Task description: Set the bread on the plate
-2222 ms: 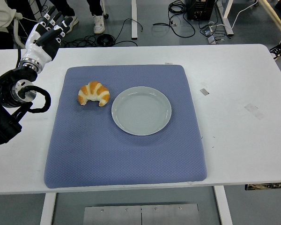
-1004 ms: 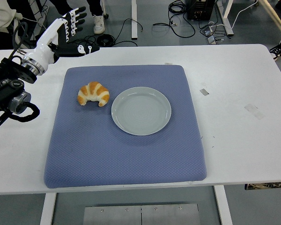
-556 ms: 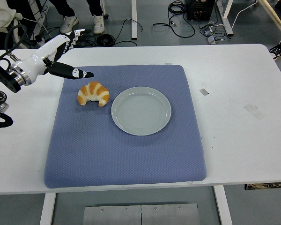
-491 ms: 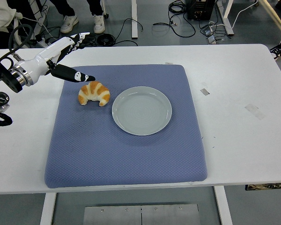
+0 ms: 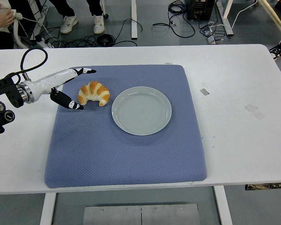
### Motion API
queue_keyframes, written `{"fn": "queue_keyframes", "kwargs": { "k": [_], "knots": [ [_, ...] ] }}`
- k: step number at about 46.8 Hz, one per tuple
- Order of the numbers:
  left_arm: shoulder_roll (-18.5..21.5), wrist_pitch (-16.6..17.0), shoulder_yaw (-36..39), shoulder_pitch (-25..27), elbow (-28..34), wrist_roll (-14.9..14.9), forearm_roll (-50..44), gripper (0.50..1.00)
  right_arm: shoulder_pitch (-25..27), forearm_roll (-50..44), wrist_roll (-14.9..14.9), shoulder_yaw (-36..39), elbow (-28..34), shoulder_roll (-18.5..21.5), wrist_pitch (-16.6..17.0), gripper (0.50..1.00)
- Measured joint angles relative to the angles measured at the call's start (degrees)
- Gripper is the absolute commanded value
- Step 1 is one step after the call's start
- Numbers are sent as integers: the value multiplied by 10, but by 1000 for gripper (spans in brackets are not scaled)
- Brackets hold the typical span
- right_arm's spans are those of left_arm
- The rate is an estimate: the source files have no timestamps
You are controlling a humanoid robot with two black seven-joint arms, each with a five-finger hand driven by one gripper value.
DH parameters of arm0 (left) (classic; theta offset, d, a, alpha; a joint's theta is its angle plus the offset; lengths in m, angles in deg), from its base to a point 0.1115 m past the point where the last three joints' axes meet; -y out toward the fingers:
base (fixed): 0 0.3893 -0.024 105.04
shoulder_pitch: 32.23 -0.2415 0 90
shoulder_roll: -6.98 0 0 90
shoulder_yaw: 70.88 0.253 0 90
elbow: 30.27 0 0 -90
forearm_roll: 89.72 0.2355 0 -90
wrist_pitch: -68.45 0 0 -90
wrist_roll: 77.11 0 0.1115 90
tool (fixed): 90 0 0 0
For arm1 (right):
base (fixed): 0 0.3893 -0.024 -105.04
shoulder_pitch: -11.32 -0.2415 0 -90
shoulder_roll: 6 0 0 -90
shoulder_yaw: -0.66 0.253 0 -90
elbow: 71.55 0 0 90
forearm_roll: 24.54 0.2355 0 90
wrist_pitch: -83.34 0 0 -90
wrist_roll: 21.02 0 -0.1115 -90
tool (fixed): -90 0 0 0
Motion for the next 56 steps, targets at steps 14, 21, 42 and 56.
{"fn": "queue_keyframes", "kwargs": {
  "k": [14, 21, 42, 56],
  "knots": [
    [-29, 2, 1, 0, -35, 0, -1, 975, 0, 0, 0, 0, 0, 0, 0, 1000],
    [-60, 3, 1, -4, -60, 0, -1, 975, 0, 0, 0, 0, 0, 0, 0, 1000],
    [-80, 23, 29, -5, -84, -6, 0, 830, 0, 0, 0, 0, 0, 0, 0, 1000],
    [-109, 33, 40, -6, -117, -5, -1, 696, 0, 0, 0, 0, 0, 0, 0, 1000]
  ]
}}
